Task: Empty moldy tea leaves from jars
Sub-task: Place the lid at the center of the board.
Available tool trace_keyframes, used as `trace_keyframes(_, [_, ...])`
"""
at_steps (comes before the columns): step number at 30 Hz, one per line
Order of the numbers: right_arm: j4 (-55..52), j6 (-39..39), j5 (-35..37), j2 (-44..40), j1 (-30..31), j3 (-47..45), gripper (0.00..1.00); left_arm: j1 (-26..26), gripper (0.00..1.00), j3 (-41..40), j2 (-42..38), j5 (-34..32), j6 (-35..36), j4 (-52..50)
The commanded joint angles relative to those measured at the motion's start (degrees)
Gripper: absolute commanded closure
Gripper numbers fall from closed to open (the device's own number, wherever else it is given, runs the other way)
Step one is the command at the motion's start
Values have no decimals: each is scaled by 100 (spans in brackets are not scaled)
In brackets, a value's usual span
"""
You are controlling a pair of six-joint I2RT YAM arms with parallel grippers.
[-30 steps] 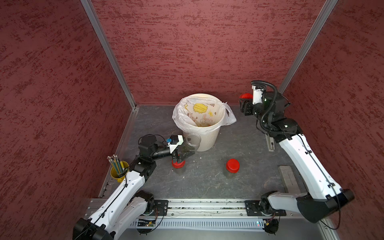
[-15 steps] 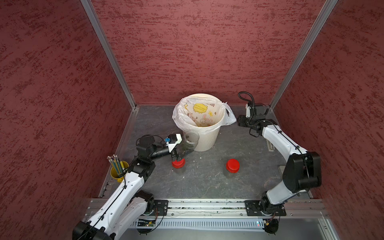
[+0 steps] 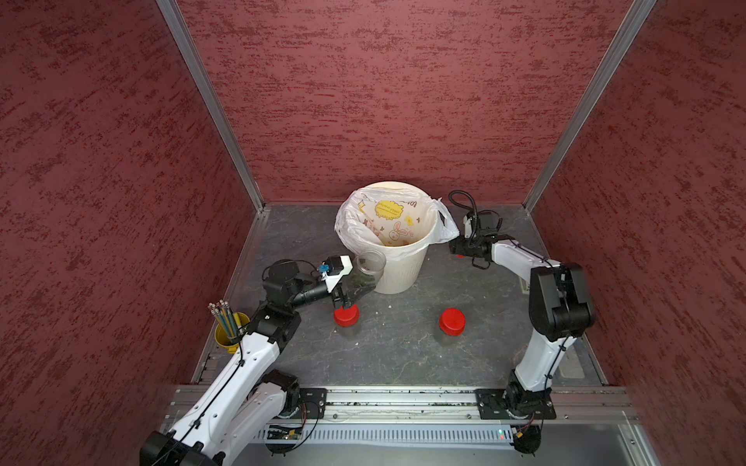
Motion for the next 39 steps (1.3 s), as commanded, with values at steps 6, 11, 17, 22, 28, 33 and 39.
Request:
trace_keyframes(6, [195, 69, -158, 393, -17, 291, 45, 39, 49, 307, 43, -188, 169, -277])
trace_keyframes(11, [146, 52, -184, 530, -10, 311, 38, 78, 49, 385, 104, -262, 236, -379])
trace_keyframes(17, [98, 43, -96, 589, -12, 280, 29, 118, 50, 564, 157, -355, 381, -637])
trace_keyframes(22, [98, 42, -90, 592, -12, 281, 21, 154, 50, 737, 165, -401, 485, -814])
trace_keyframes(28, [176, 116, -138, 487, -11, 228, 10, 290, 50, 960, 202, -443, 588, -1135])
trace_keyframes(33, [431, 281, -140, -46, -22, -52, 5, 437, 50, 1436, 318, -510, 894, -1773])
trace_keyframes(39, [829, 583, -202, -924, -127, -538, 1, 661, 50, 2373, 719, -764, 1445, -2612])
